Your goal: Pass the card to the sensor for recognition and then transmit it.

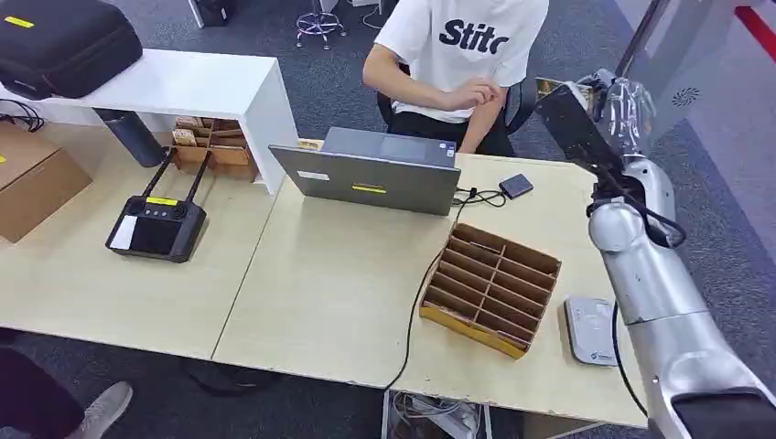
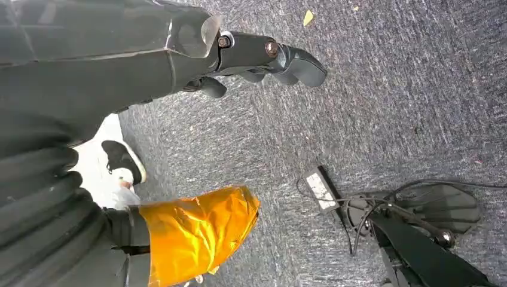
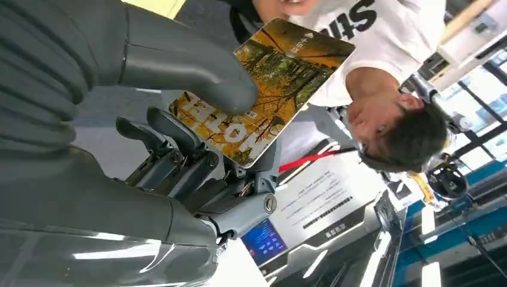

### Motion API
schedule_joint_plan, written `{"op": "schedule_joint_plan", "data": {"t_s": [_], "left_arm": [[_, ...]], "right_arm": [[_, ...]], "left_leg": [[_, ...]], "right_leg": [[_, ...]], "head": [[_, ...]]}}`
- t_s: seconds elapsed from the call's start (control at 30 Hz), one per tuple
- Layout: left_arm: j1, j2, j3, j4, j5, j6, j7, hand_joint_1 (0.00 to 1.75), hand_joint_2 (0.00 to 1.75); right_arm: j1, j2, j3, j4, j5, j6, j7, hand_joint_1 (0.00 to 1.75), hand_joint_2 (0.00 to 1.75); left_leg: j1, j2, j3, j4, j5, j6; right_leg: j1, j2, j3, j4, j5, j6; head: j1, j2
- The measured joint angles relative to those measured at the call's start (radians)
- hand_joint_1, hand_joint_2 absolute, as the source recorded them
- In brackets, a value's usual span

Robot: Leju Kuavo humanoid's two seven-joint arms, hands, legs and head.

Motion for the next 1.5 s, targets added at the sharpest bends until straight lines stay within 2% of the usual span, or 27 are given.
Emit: {"op": "schedule_joint_plan", "data": {"t_s": [0.13,0.23,0.43,0.63,0.87,1.2,1.5], "left_arm": [[0.004,0.002,0.0,0.0,0.0,0.0,-0.009,0.0,1.75],[0.017,0.002,0.005,0.0,0.001,0.0,-0.022,0.0,1.75],[0.046,0.002,0.033,0.0,0.006,0.023,-0.042,0.0,1.75],[0.062,0.002,0.059,0.0,0.011,0.039,-0.043,0.0,1.75],[0.066,0.002,0.079,0.0,0.018,0.041,-0.052,0.0,1.75],[0.066,0.002,0.093,0.0,0.034,0.034,-0.051,0.0,1.75],[0.067,0.002,0.1,0.0,0.05,0.043,-0.051,0.0,1.75]], "right_arm": [[0.055,-0.008,-0.035,-0.09,-0.085,-0.007,-0.044,1.75,1.75],[0.142,-0.027,-0.076,-0.204,-0.168,-0.014,-0.076,1.75,1.75],[0.433,-0.043,-0.23,-0.428,-0.348,-0.032,-0.125,1.75,1.75],[0.67,-0.037,-0.362,-0.566,-0.405,-0.013,-0.137,1.75,1.75],[0.838,-0.016,-0.42,-0.647,-0.42,-0.01,-0.127,1.75,1.75],[0.936,0.01,-0.441,-0.669,-0.437,0.012,-0.087,1.75,1.75],[0.982,0.013,-0.438,-0.598,-0.416,0.074,-0.031,1.75,1.75]], "left_leg": [[0.0,-0.001,0.0,0.0,0.0,0.0],[0.0,-0.001,0.0,0.0,-0.001,0.001],[0.0,-0.003,0.0,0.0,-0.005,0.002],[0.0,-0.002,0.0,0.0,-0.008,0.002],[0.0,-0.002,0.001,0.0,-0.008,0.001],[0.0,-0.001,0.001,0.0,-0.009,0.002],[0.0,-0.001,0.001,0.0,-0.009,0.002]], "right_leg": [[0.0,0.0,0.0,0.0,0.0,0.0],[0.0,-0.001,0.0,-0.001,-0.001,0.0],[0.0,-0.003,0.001,-0.001,-0.005,0.001],[0.0,-0.003,0.002,-0.001,-0.008,0.002],[0.0,-0.003,0.002,-0.001,-0.009,0.001],[0.0,-0.002,0.002,-0.001,-0.009,0.001],[0.0,-0.002,0.002,-0.001,-0.009,0.001]], "head": [[0.0,0.0],[0.0,0.0],[0.0,0.0],[0.0,0.0],[0.0,0.0],[0.0,0.0],[0.0,0.0]]}}
